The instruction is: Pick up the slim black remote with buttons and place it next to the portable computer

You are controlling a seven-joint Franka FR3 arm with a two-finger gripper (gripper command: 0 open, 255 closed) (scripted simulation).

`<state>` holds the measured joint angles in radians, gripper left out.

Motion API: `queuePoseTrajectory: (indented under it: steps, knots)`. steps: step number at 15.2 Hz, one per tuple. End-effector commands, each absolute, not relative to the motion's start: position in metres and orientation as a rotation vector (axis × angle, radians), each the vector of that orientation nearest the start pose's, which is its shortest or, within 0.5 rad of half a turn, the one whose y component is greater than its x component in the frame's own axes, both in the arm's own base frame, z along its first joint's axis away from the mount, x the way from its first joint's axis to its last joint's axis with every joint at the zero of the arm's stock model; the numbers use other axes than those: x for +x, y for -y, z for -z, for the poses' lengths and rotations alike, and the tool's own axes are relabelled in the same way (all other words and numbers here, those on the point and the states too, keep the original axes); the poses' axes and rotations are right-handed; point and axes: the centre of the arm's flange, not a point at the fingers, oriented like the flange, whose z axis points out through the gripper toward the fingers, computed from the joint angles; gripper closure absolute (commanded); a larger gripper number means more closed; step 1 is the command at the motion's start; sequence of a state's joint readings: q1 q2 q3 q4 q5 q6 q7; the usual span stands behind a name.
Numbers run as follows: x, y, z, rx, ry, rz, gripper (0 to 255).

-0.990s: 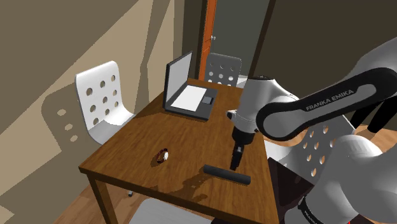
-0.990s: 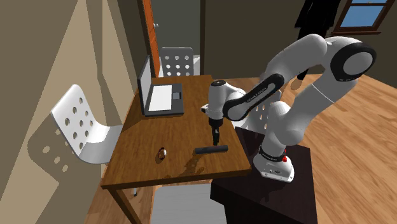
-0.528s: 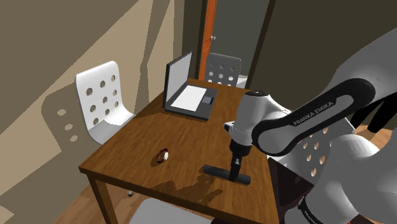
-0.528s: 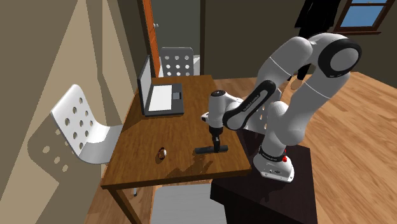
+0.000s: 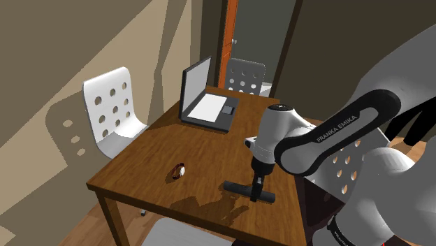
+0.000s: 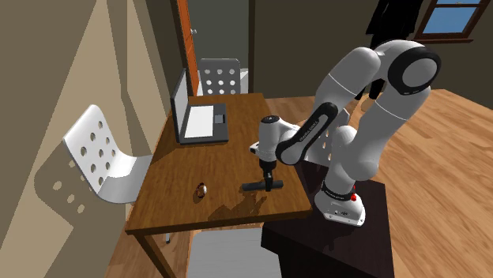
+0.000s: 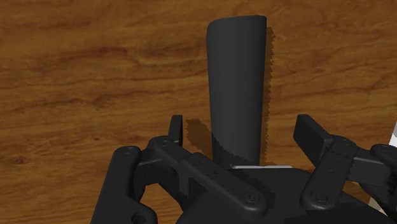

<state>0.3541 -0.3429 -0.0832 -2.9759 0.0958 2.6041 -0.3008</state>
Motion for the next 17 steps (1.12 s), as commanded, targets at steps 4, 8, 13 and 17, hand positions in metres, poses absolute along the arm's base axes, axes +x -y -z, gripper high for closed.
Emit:
queuePoseTrajectory:
  steps: [4, 8, 13, 17]
  knots:
    - [0.303, -0.086, -0.253, -2.972, 0.749, -0.046, 255]
    - [0.303, -0.085, -0.253, -2.972, 0.749, -0.046, 255]
    - [0.303, -0.086, -0.258, -2.972, 0.749, -0.046, 255]
    - [0.303, -0.086, -0.279, -2.972, 0.749, -0.046, 255]
